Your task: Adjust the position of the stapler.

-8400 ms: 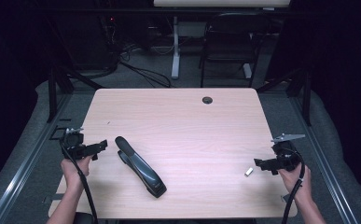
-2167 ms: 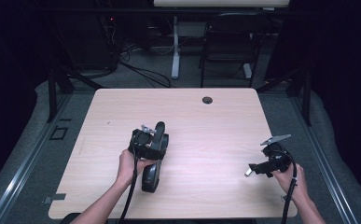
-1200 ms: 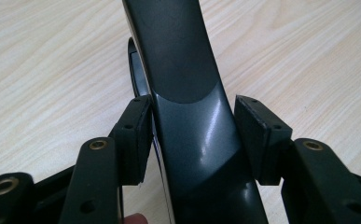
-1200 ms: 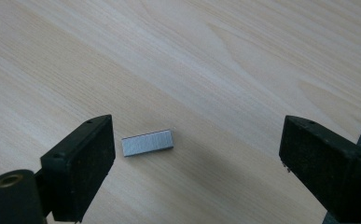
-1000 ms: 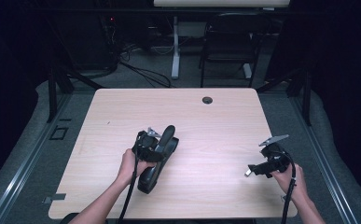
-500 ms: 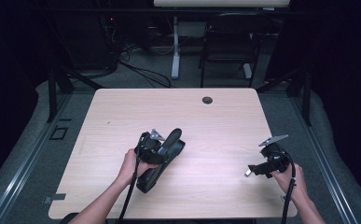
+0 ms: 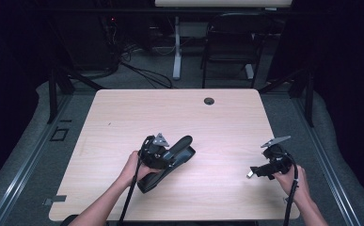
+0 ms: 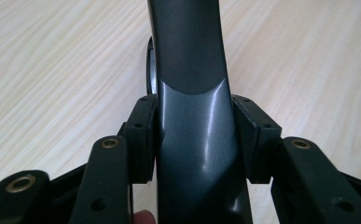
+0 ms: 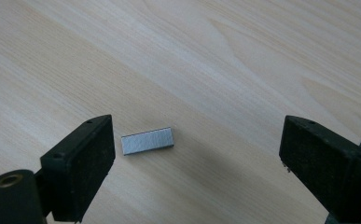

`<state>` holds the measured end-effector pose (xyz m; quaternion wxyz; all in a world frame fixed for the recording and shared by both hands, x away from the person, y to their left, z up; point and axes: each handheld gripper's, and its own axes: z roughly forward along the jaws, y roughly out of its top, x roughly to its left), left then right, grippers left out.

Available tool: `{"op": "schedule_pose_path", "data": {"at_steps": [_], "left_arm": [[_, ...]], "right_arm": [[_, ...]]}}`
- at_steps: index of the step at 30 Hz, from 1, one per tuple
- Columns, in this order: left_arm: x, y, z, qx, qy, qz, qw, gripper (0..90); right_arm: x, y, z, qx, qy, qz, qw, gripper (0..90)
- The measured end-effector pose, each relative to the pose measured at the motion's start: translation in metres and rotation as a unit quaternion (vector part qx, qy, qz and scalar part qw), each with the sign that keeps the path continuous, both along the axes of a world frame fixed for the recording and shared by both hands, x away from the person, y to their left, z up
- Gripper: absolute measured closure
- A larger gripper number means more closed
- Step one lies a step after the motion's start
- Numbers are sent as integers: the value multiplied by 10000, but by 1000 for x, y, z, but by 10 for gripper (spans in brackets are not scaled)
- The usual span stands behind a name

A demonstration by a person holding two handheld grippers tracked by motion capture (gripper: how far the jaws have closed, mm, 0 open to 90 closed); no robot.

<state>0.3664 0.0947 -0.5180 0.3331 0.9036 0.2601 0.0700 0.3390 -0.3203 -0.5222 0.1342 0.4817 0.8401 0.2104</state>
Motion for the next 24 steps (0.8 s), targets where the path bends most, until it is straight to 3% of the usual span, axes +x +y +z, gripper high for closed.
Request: {"op": "schedule_pose_path", "data": {"at_steps": [2, 7, 24], "left_arm": [[-1, -2, 0, 54, -91, -85, 9999, 556], [0, -1, -1, -5, -44, -136, 9999, 555], [-1, -3, -1, -27, -11, -747, 9972, 558]], "right_arm": [[0, 0, 0, -6, 13, 17, 10000, 99], [0, 0, 0, -8, 8, 17, 10000, 99], [0, 0, 0, 48, 19, 31, 10000, 99]]}}
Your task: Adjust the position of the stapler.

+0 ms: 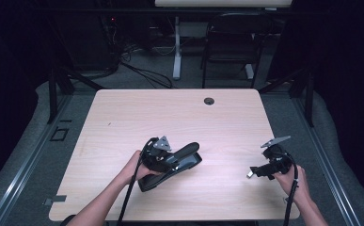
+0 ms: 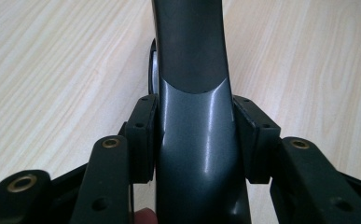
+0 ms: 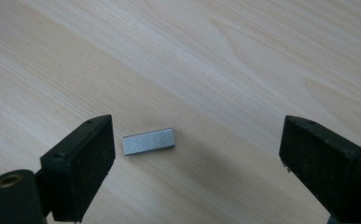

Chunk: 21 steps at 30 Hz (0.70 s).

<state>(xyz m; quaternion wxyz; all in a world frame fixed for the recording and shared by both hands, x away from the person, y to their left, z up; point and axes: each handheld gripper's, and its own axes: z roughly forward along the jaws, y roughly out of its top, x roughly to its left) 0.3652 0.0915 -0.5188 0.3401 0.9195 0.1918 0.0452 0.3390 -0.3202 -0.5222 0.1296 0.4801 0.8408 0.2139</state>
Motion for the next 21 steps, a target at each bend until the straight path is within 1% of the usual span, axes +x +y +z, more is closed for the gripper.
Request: {"op": "schedule_pose_path", "data": {"at_steps": [2, 3, 4, 5, 7, 8, 9, 10, 11, 12, 14, 15, 16, 17, 18, 19, 20, 21], "left_arm": [[-1, -1, -1, -45, -13, -64, 10000, 558], [-1, -1, -1, -28, -14, -129, 9999, 558], [-2, -1, -1, -51, -10, -159, 9999, 558], [-2, -1, -1, -46, -17, -240, 9997, 558], [-2, -1, -1, -86, -9, -322, 9994, 558], [-1, -1, -1, -78, -2, -412, 9991, 557], [-1, -1, -1, 7, -44, -426, 9991, 557], [0, -2, -2, -104, 33, -531, 9985, 557], [1, -2, -3, -117, 36, -631, 9979, 556], [1, -3, -2, -99, 11, -707, 9974, 557], [0, -5, -2, -72, 31, -855, 9963, 558], [0, -6, -2, -103, 15, -897, 9959, 559], [0, -6, -2, -56, 21, -998, 9950, 559], [0, -7, -2, -76, 43, -1028, 9947, 559], [-1, -8, -3, -92, 6, -1055, 9944, 559], [-1, -8, -2, -82, 48, -1068, 9942, 559], [-2, -9, -3, -94, 11, -1039, 9945, 558], [-2, -9, -2, -88, 16, -1056, 9944, 558]], "right_arm": [[0, 0, 0, 4, -5, -1, 10000, 99], [0, 0, 0, -3, -3, 1, 10000, 99], [0, 0, 0, -35, -5, 0, 10000, 99], [0, 0, 0, -32, -3, 3, 10000, 99], [0, 0, 0, -28, 3, 6, 10000, 99], [0, 0, 0, -26, 6, 7, 10000, 99], [0, 0, 0, -21, 8, 13, 10000, 99], [0, 0, 0, 6, 12, 14, 10000, 99], [0, 0, 0, 6, 13, 16, 10000, 99], [0, 0, 0, 9, 13, 18, 10000, 99], [1, 0, 0, -21, 22, 12, 10000, 99], [1, 0, -1, -12, 18, 1, 10000, 99], [1, 0, -1, -15, 31, 10, 10000, 99], [0, 1, -1, 29, 38, 17, 10000, 99], [1, 1, -1, 18, 59, 45, 10000, 99], [0, 1, -1, -7, 24, 38, 10000, 100], [0, 1, -1, -12, 24, 51, 10000, 100], [0, 1, -1, -9, 16, 58, 10000, 99]]}}
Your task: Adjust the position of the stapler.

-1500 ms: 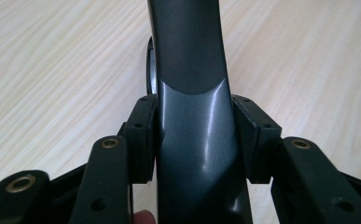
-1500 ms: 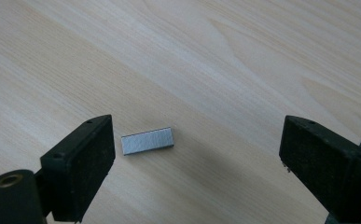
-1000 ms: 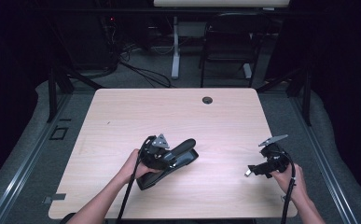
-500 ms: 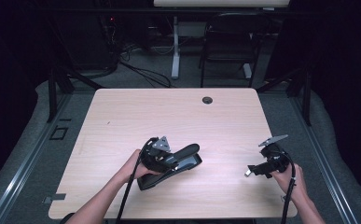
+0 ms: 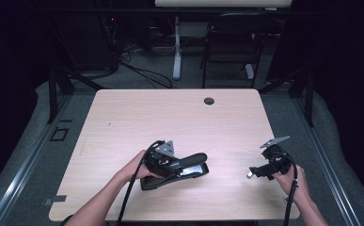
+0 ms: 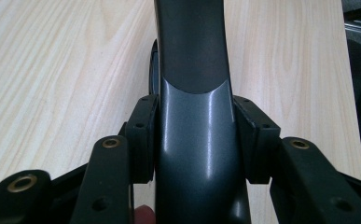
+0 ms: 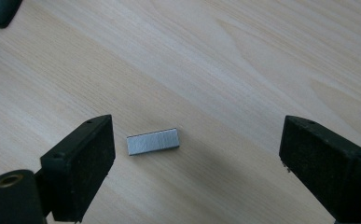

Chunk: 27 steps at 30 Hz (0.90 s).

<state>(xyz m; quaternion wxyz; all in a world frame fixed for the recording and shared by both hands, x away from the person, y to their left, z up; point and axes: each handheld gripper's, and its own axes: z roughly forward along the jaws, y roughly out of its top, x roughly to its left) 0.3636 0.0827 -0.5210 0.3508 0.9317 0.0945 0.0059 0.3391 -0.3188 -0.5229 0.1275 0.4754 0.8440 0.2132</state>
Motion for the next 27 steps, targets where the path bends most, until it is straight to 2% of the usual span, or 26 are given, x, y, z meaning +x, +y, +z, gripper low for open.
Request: {"op": "schedule_pose_path", "data": {"at_steps": [2, 4, 6, 7, 8, 9, 10, 11, 13, 14, 16, 17, 18, 19, 21, 24, 27], "left_arm": [[0, 0, 1, 29, -3, 25, 10000, 555], [1, -2, 0, 182, 144, 65, 9997, 523], [-2, -3, -1, 360, 151, 123, 9992, 405], [-3, -2, -1, 381, 180, 164, 9990, 370], [-4, -1, 0, 375, 172, 221, 9989, 310], [-6, 2, 3, 360, 143, 318, 9987, 264], [-6, 2, 3, 360, 143, 318, 9987, 248], [-9, 9, 8, 218, 209, 498, 9983, 217], [-13, 18, 13, 134, 197, 705, 9972, 178], [-15, 24, 15, 79, 192, 819, 9964, 153], [-17, 27, 16, 49, 205, 911, 9956, 115], [-20, 36, 18, 38, 220, 1152, 9931, 79], [-20, 36, 18, 38, 220, 1152, 9931, 55], [-23, 41, 17, 18, 265, 1307, 9911, 25], [-26, 44, 15, 87, 302, 1423, 9893, 1], [-28, 45, 10, 145, 508, 1405, 9887, 0], [-29, 41, 7, 269, 514, 1450, 9877, 3]], "right_arm": [[0, 0, 0, 20, -10, 5, 10000, 100], [-1, 1, 1, 153, 50, 36, 9999, 101], [-2, 3, 2, 208, 72, 98, 9997, 103], [-3, 4, 4, 223, 62, 143, 9996, 105], [-4, 6, 4, 336, 47, 190, 9992, 110], [-5, 7, 6, 328, 55, 245, 9991, 114], [-5, 7, 6, 328, 55, 245, 9991, 114], [-7, 11, 9, 456, 21, 398, 9982, 116], [-8, 17, 12, 590, 12, 505, 9970, 117], [-9, 22, 14, 705, 0, 661, 9953, 117], [-9, 27, 17, 735, -33, 735, 9946, 110], [-7, 38, 22, 857, -82, 882, 9924, 57], [-7, 38, 22, 857, -82, 882, 9924, 57], [-3, 50, 25, 1026, -66, 1043, 9892, 2], [0, 63, 27, 1217, -82, 1206, 9852, 0], [4, 83, 29, 1242, -51, 1422, 9820, 0], [11, 104, 32, 1257, -114, 1688, 9775, 0]]}}
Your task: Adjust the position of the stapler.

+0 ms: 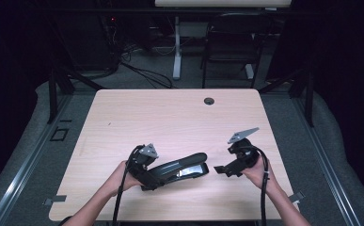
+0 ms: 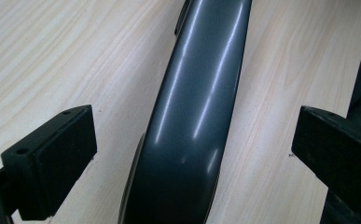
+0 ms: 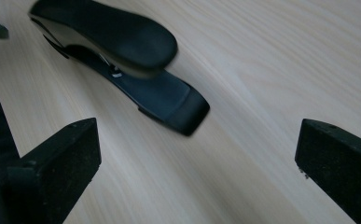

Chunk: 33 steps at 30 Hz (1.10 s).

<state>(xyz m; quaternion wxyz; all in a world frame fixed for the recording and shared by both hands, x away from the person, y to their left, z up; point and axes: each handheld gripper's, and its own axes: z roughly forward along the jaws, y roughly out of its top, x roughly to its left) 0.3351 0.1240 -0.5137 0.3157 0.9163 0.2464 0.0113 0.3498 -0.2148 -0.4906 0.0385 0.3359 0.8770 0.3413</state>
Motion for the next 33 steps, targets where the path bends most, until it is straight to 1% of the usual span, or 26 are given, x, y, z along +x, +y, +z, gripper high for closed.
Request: {"op": "schedule_pose_path", "data": {"at_steps": [1, 2, 3, 4, 6, 7, 9, 11, 13, 14, 15, 16, 17, 18, 19, 20, 22, 27, 30, 31, 33], "left_arm": [[0, 0, -1, 43, -8, -23, 10000, 8], [-1, 0, -2, 45, 1, -48, 10000, 38], [-1, 1, -3, 69, 21, -91, 9999, 97], [-1, 2, -6, 98, 62, -80, 9999, 141], [0, 4, -9, 160, 89, -101, 9998, 167], [0, 6, -10, 195, 93, -67, 9997, 196], [1, 8, -11, 173, 85, -81, 9998, 239], [1, 9, -12, 175, 66, -39, 9998, 300], [2, 10, -14, 207, 61, 62, 9997, 371], [2, 11, -15, 154, 104, 57, 9998, 381], [1, 11, -16, 165, 60, 12, 9998, 397], [1, 11, -16, 174, 6, -23, 9998, 404], [1, 11, -17, 160, -8, -61, 9999, 409], [0, 11, -17, 186, -58, -96, 9998, 413], [0, 11, -17, 222, -107, -150, 9996, 416], [-1, 9, -17, 259, -198, -193, 9993, 420], [-4, 4, -18, 387, -408, -256, 9981, 423], [4, -1, -18, 374, -396, -491, 9973, 433], [9, -6, -18, 351, -410, -574, 9969, 429], [12, -7, -18, 355, -397, -631, 9966, 428], [14, -9, -19, 349, -400, -653, 9965, 424]], "right_arm": [[3, 6, 0, 29, 3, 98, 9999, 0], [6, 12, 0, 84, 18, 160, 9998, 9], [8, 16, -1, 46, 42, 229, 9997, 39], [9, 21, -2, 46, 34, 257, 9997, 77], [12, 29, -5, 139, 35, 409, 9991, 144], [12, 32, -6, 164, 23, 435, 9989, 153], [13, 39, -7, 189, -34, 471, 9987, 205], [15, 46, -7, 129, -95, 527, 9985, 219], [17, 52, -10, 94, -79, 552, 9984, 237], [18, 53, -11, 74, -51, 601, 9982, 236], [19, 55, -13, 91, -13, 631, 9980, 238], [20, 56, -14, 110, -27, 643, 9979, 263], [19, 57, -15, 144, -10, 726, 9973, 345], [17, 58, -15, 122, -54, 847, 9963, 362], [15, 60, -15, 14, -136, 841, 9964, 361], [13, 61, -15, -44, -193, 825, 9964, 359], [13, 61, -15, -70, -204, 846, 9962, 362], [13, 55, -16, -76, -190, 805, 9965, 371], [13, 50, -15, -110, -210, 773, 9967, 385], [13, 49, -15, -97, -191, 739, 9970, 390], [13, 45, -14, -116, -156, 706, 9973, 399]]}}
